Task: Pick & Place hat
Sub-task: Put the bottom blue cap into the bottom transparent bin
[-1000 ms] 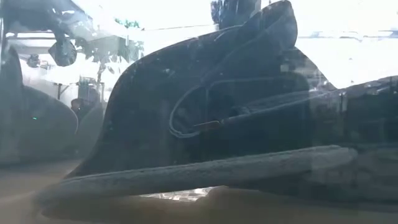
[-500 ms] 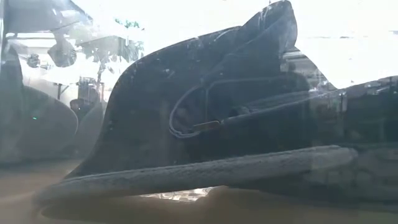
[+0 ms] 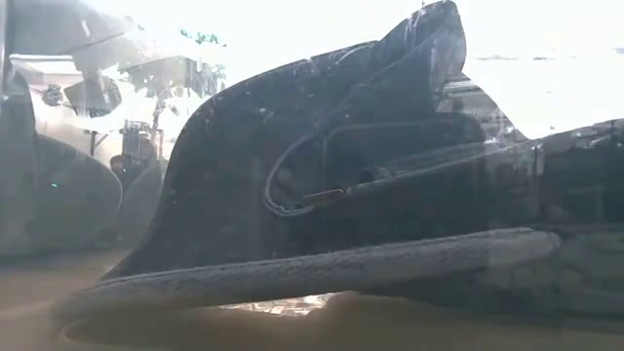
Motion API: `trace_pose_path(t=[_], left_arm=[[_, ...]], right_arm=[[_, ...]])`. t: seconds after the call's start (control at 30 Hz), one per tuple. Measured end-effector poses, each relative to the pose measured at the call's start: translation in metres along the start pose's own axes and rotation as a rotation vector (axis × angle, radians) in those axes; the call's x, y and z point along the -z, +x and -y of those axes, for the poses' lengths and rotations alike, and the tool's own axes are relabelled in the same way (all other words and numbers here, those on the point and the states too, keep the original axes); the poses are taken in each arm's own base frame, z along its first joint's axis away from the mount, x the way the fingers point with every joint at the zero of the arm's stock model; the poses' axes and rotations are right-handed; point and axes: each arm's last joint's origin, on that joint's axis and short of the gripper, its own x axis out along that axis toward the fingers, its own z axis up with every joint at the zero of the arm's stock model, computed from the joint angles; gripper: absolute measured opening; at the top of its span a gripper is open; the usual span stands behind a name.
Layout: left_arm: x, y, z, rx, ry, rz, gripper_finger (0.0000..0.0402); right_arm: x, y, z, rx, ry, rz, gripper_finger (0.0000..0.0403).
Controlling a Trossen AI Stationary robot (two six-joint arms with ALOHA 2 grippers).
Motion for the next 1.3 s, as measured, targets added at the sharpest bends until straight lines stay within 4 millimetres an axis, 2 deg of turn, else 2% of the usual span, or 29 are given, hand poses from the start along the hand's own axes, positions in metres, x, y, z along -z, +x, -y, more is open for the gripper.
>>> trace_pose_path(t=[0.13, 0.3, 0.47, 0.67, 0.8, 0.93, 1.03, 1.1, 1.3], left_arm=[[-0.003, 0.003, 0.007, -0.003, -0.009, -0.002, 0.0123], [-0.007, 0.012, 0.012, -0.137, 0.072, -0.064, 0.015], [-0.015, 0.025, 0.019, -0.306, 0.163, -0.145, 0.0154], [-0.03, 0.053, 0.031, -0.306, 0.252, -0.247, 0.0154], [-0.039, 0.069, 0.027, -0.366, 0.263, -0.274, 0.0154], [-0.05, 0.079, 0.025, -0.428, 0.255, -0.247, 0.0154], [-0.051, 0.086, 0.018, -0.466, 0.29, -0.292, 0.0154], [-0.053, 0.09, 0.017, -0.461, 0.314, -0.306, 0.0154], [-0.054, 0.098, 0.011, -0.492, 0.328, -0.324, 0.0154]], right_arm=[[0.0, 0.0, -0.001, -0.002, -0.013, 0.004, 0.0212], [-0.002, -0.003, -0.006, 0.003, -0.054, 0.064, 0.0223], [-0.007, -0.011, -0.01, -0.021, -0.08, 0.116, 0.0224], [-0.005, -0.019, -0.01, 0.076, -0.104, 0.156, 0.0223], [0.002, -0.019, -0.015, 0.099, -0.128, 0.143, 0.0218], [0.007, -0.025, -0.03, 0.05, -0.176, 0.178, 0.0209], [0.0, -0.029, -0.039, -0.016, -0.207, 0.28, 0.0198], [-0.012, -0.029, -0.041, -0.078, -0.226, 0.391, 0.0189], [-0.037, -0.023, -0.023, -0.221, -0.28, 0.552, 0.0166]])
